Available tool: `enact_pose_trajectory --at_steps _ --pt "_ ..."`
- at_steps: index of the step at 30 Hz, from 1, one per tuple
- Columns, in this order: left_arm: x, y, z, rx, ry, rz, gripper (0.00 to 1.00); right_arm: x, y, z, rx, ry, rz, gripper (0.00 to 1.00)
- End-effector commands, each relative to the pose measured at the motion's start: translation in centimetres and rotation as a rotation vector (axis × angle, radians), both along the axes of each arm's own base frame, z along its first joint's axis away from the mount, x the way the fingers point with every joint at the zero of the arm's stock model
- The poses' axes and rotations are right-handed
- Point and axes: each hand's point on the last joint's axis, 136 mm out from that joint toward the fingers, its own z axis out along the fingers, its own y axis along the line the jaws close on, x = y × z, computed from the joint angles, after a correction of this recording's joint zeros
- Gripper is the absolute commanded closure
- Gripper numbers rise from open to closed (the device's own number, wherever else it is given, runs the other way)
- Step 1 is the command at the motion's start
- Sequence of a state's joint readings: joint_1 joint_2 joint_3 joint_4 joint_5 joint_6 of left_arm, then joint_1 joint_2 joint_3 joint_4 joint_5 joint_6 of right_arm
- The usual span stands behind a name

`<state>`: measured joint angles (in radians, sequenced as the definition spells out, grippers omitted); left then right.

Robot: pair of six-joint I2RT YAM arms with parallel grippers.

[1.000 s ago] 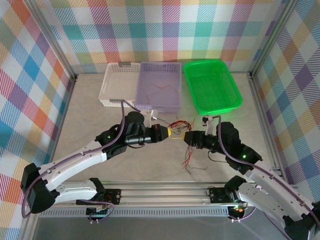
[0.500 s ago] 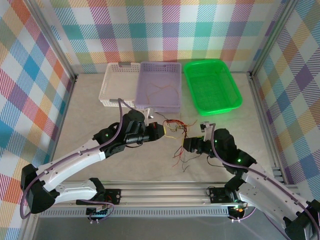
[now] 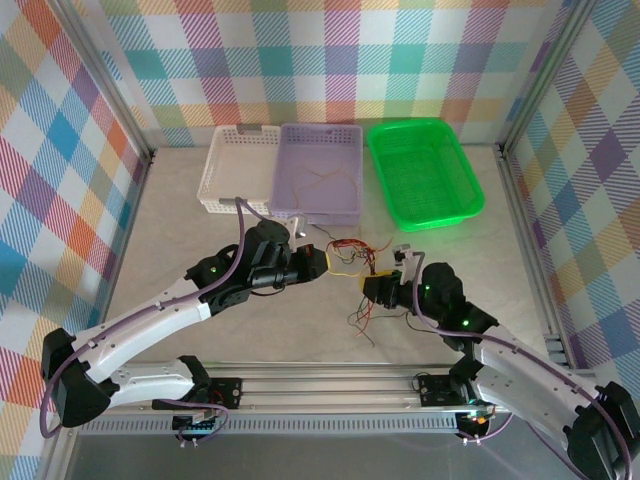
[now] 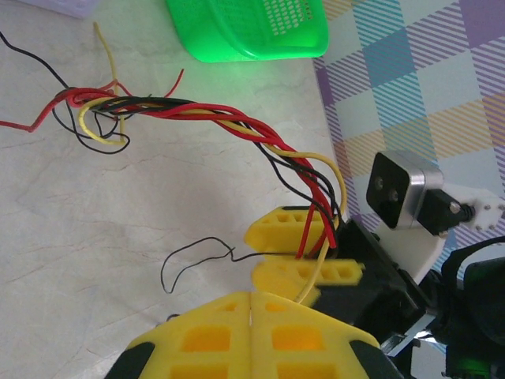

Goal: Untangle the cables

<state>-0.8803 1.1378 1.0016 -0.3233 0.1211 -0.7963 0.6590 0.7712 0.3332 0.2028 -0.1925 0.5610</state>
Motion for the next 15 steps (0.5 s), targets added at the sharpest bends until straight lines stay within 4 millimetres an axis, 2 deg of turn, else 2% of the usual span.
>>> enact_pose_trajectory --at_steps 1,2,3,8,13,15 --pt "0.0 0.2 1.9 -0.025 -0.019 -0.001 1.0 1.4 -0.3 1.7 0.032 -0.095 -0.052 0.86" --pt "-0.1 0.6 2.0 -0.009 -0.025 0.001 1.0 1.6 -0.6 1.7 0.02 -0.095 -0.074 0.98" --pt "-0.2 1.1 2.0 0.014 -0.032 0.005 1.0 2.0 -1.3 1.4 -0.004 -0.08 -0.118 1.0" --pt "-0.8 5.1 1.4 0.146 -0.029 0.024 1.0 2.9 -6.6 0.5 -0.122 -0.045 -0.385 1.0" --pt "-1.3 10.8 1.7 0.256 0.003 0.066 1.0 2.5 -12.1 -0.5 -0.217 0.032 -0.598 1.0" --pt "-1.1 13.2 2.4 0.282 0.005 0.108 1.0 2.5 -13.5 -1.1 -0.235 0.076 -0.65 1.0"
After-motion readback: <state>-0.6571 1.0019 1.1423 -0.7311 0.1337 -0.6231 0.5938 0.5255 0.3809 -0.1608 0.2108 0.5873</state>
